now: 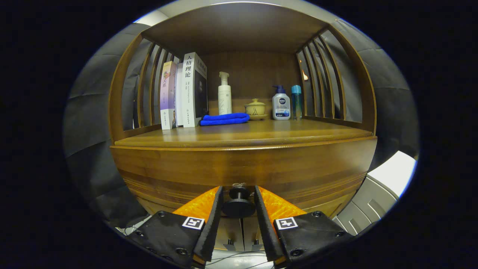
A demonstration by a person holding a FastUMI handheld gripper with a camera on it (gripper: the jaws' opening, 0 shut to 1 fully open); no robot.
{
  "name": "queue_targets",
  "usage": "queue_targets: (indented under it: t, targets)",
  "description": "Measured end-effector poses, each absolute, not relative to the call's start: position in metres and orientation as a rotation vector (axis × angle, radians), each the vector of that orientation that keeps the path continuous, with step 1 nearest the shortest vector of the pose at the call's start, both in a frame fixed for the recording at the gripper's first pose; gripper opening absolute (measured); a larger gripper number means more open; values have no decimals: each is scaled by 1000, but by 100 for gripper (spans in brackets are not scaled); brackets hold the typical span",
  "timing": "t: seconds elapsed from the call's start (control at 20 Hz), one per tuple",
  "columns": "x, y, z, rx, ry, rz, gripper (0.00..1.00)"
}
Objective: Pull open the drawer, take out the items inside it, and place them on the countertop above the cabinet.
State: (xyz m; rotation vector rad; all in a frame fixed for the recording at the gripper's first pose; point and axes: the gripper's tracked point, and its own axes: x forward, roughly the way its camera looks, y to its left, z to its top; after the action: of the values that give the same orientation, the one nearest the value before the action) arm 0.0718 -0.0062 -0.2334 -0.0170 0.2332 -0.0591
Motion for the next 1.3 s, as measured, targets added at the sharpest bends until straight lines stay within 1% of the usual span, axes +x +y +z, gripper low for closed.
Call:
queue_targets:
  t: [0.05,0.3,0.5,1.3]
  targets:
    - [71,-9,-233,-28,235,-67,55]
    - [72,-8,-236,-48,231,-76,26]
    - [65,-8,-236,-35,238,-48,27]
    - [-17,-5,-242,-43,276,-31,27]
